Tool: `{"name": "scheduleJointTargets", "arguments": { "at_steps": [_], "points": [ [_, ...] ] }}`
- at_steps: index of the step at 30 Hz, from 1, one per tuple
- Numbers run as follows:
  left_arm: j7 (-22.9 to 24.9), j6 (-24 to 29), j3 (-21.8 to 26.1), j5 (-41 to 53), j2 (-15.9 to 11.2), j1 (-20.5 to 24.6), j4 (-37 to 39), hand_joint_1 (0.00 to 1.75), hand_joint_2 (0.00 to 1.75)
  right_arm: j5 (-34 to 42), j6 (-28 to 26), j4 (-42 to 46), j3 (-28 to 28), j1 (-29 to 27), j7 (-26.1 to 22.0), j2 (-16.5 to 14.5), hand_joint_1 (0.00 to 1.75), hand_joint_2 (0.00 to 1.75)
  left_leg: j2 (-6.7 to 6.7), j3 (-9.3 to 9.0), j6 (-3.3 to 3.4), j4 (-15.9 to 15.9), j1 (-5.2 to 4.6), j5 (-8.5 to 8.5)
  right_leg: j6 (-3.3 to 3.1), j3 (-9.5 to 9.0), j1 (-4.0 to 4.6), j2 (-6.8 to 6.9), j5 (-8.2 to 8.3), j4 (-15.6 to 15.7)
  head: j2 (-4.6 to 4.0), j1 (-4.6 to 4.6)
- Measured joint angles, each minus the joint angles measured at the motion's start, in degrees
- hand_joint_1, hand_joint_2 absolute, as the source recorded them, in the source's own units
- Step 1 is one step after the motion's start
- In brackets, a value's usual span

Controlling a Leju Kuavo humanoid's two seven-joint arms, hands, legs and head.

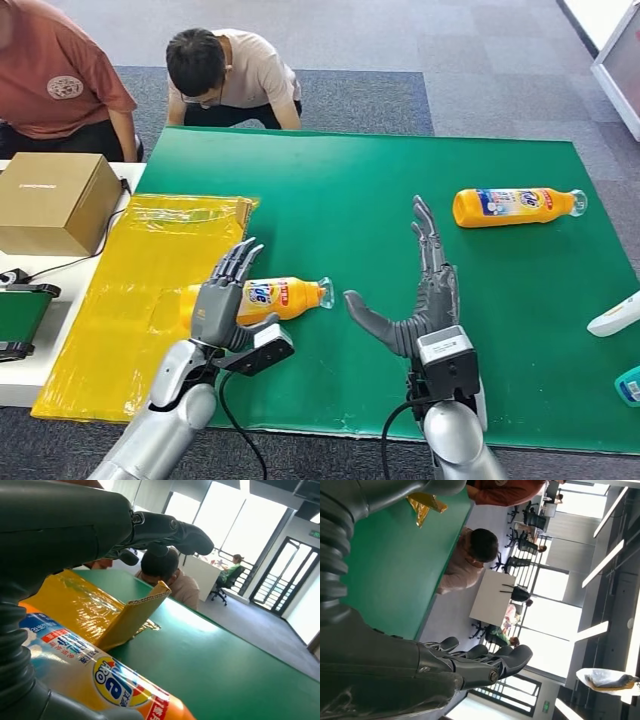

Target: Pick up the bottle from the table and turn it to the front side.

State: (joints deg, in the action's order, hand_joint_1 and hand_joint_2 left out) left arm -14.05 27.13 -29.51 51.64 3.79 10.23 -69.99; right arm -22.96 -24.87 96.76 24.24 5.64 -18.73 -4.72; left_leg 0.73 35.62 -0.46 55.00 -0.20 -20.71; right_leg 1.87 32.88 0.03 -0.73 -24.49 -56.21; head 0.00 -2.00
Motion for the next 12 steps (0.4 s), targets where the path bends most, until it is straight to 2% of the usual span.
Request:
{"name": "scheduleJointTargets", "arguments": {
  "at_steps": [3,4,6,8,10,12],
  "points": [
    [-0.15,-0.20,0.01,-0.68,-0.04,-0.13,-0.37,0.00,1.75,-0.07,-0.07,0.06,-0.08,-0.06,0.00,0.00,0.00,1.75,0.00,0.00,0.00,0.00,0.00,0.00,0.00,0.00,0.00,0.00,0.00,0.00,0.00,0.00],
    [-0.94,-0.80,0.14,-3.82,-0.08,-0.95,-2.09,0.00,1.75,-0.32,-0.31,0.32,-0.40,-0.49,0.01,0.00,0.00,1.75,0.00,0.00,-0.01,0.00,0.00,-0.01,0.00,0.00,0.00,0.00,0.00,0.00,0.00,0.01],
    [-4.85,-3.34,1.71,-19.08,-0.15,-5.72,-11.20,0.00,1.75,1.04,1.01,1.24,-1.61,-2.61,0.36,0.04,0.00,1.75,-0.01,0.01,-0.01,0.00,0.00,-0.08,-0.01,0.01,0.00,-0.02,-0.06,0.00,0.00,0.03],
    [-9.31,-7.63,4.18,-37.84,-0.16,-11.48,-21.22,0.00,1.75,6.88,5.67,1.94,-2.64,-4.76,0.66,0.14,0.00,1.75,-0.01,0.01,0.00,0.00,0.00,-0.16,-0.03,0.01,0.00,-0.03,-0.13,0.00,-0.01,0.02],
    [-11.84,-12.90,6.55,-50.22,0.00,-15.27,-26.08,0.00,1.75,16.75,13.04,1.86,-2.91,-5.65,0.89,0.26,0.00,1.75,-0.02,0.01,-0.01,-0.01,0.00,-0.20,-0.03,0.02,0.01,-0.02,-0.19,0.01,-0.01,0.01],
    [-13.26,-16.86,8.49,-57.03,0.21,-17.93,-28.85,0.00,1.75,24.25,18.97,1.47,-3.06,-6.12,1.40,0.37,0.00,1.75,-0.02,0.01,-0.01,-0.01,0.01,-0.22,-0.02,0.01,0.01,-0.02,-0.24,0.01,-0.01,0.01]
  ]
}}
